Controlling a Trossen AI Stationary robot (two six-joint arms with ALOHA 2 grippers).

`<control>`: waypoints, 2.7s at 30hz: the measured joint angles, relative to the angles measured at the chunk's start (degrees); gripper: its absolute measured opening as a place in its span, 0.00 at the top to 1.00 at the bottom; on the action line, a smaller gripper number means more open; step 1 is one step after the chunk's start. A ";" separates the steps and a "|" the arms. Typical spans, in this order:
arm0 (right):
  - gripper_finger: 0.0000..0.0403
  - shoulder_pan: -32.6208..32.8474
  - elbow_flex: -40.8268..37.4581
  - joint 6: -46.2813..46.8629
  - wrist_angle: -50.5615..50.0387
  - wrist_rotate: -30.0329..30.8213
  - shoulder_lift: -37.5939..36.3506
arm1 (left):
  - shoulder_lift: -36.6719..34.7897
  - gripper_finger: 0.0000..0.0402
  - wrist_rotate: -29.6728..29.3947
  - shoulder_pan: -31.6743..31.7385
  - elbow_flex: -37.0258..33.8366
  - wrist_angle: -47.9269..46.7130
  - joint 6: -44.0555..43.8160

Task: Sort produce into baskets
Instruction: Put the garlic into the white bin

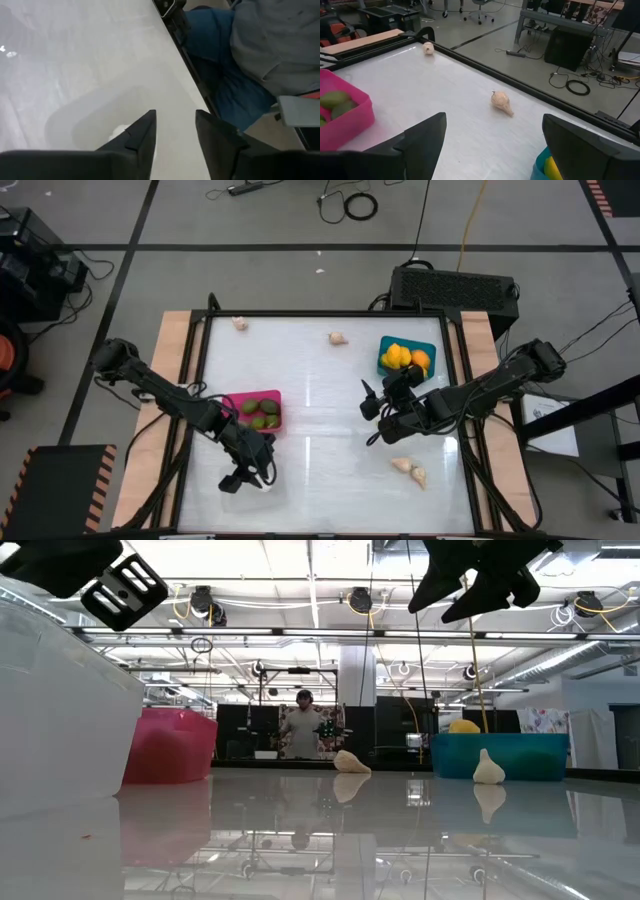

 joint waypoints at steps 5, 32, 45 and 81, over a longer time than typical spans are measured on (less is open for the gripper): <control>0.20 0.00 0.00 0.13 0.11 0.00 0.00 | -1.36 0.59 1.17 3.84 0.98 -5.28 3.22; 0.20 -0.49 0.00 -2.72 -0.12 0.34 1.37 | 1.64 0.59 -23.32 85.63 3.16 -19.45 7.65; 0.20 -4.99 0.00 -2.86 0.13 0.07 5.49 | 14.67 0.59 -20.73 95.23 12.63 -18.42 7.51; 0.20 -6.16 0.00 -5.42 1.03 0.04 6.34 | 24.11 0.41 -19.04 92.86 13.16 -17.07 9.47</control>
